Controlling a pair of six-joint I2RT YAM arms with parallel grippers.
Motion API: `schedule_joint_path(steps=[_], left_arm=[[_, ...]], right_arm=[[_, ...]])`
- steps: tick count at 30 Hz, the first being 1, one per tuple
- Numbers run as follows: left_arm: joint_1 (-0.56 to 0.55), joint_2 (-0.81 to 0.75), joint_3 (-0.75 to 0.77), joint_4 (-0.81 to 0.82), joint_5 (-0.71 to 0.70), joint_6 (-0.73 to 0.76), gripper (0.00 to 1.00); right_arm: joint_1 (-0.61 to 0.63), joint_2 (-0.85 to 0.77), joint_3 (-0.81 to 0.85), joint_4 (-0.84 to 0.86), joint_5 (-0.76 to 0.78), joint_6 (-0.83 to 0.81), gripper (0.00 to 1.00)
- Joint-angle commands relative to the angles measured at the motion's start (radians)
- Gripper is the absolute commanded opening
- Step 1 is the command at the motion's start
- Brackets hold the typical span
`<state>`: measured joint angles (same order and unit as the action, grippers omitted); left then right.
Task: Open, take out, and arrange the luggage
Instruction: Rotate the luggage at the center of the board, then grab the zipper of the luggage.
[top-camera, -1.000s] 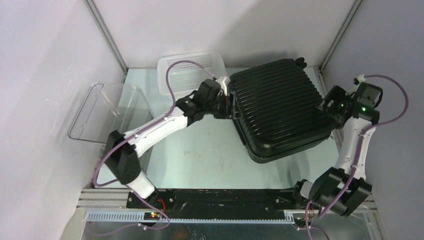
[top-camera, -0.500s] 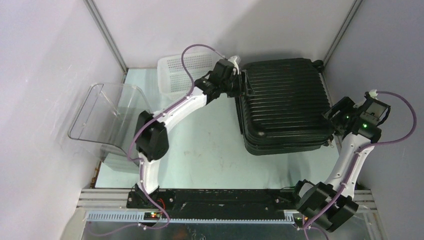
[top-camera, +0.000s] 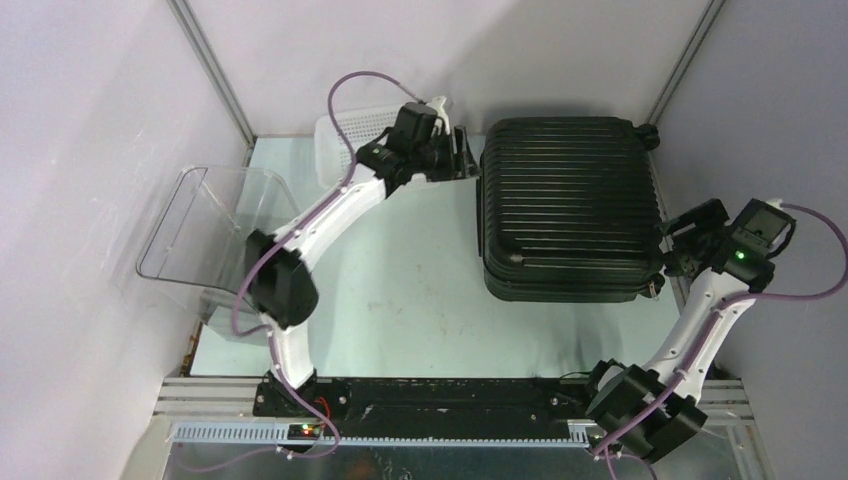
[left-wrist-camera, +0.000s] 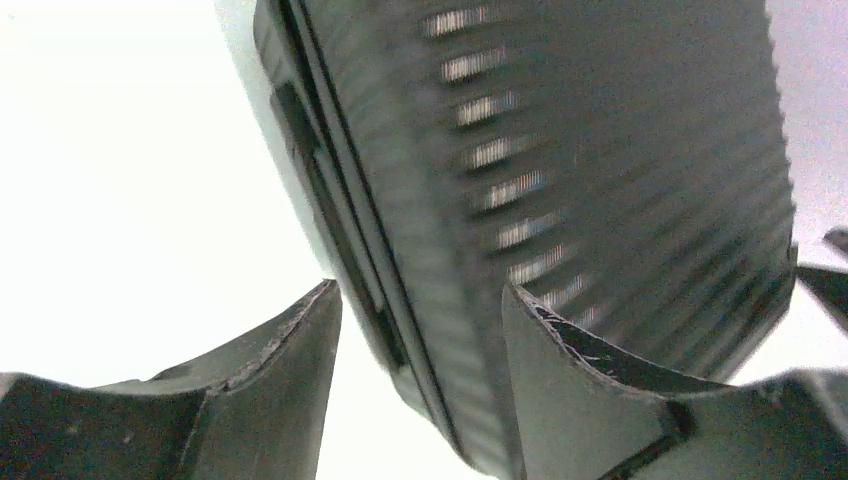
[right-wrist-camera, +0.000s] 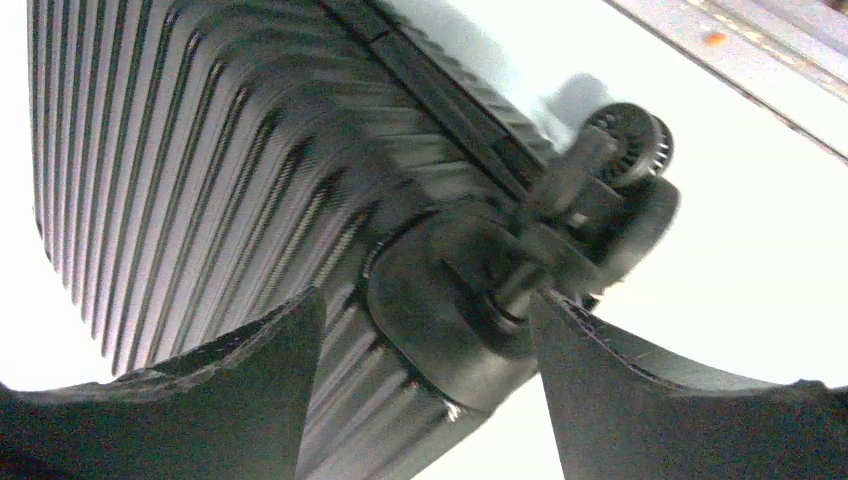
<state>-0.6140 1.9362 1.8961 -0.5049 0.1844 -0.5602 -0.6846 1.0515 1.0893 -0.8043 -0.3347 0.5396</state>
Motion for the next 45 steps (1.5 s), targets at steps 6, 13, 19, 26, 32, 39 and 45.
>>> schedule_joint_path(steps=[6, 13, 19, 26, 32, 39, 45], left_arm=[[-0.039, -0.363, -0.35, 0.0, 0.027, 0.07, 0.66], [-0.077, -0.448, -0.487, 0.016, 0.059, 0.052, 0.69], [-0.051, -0.49, -0.549, 0.003, 0.068, 0.027, 0.69], [-0.023, -0.526, -0.613, 0.071, 0.11, -0.023, 0.68], [-0.023, -0.524, -0.659, 0.093, 0.137, -0.034, 0.66], [-0.023, -0.523, -0.665, 0.099, 0.138, -0.026, 0.66], [-0.042, -0.537, -0.749, 0.222, 0.193, -0.112, 0.65]], right_arm=[[-0.165, -0.13, 0.101, -0.337, 0.292, 0.125, 0.81], [-0.281, -0.221, -0.058, -0.365, 0.273, 0.2, 0.81], [-0.367, -0.228, -0.284, -0.218, 0.014, 0.29, 0.71], [-0.391, -0.231, -0.384, -0.061, -0.041, 0.457, 0.68], [-0.403, -0.24, -0.426, -0.017, -0.035, 0.526, 0.68], [-0.405, -0.223, -0.494, 0.083, -0.078, 0.575, 0.65], [-0.332, -0.202, -0.506, 0.182, -0.063, 0.657, 0.63]])
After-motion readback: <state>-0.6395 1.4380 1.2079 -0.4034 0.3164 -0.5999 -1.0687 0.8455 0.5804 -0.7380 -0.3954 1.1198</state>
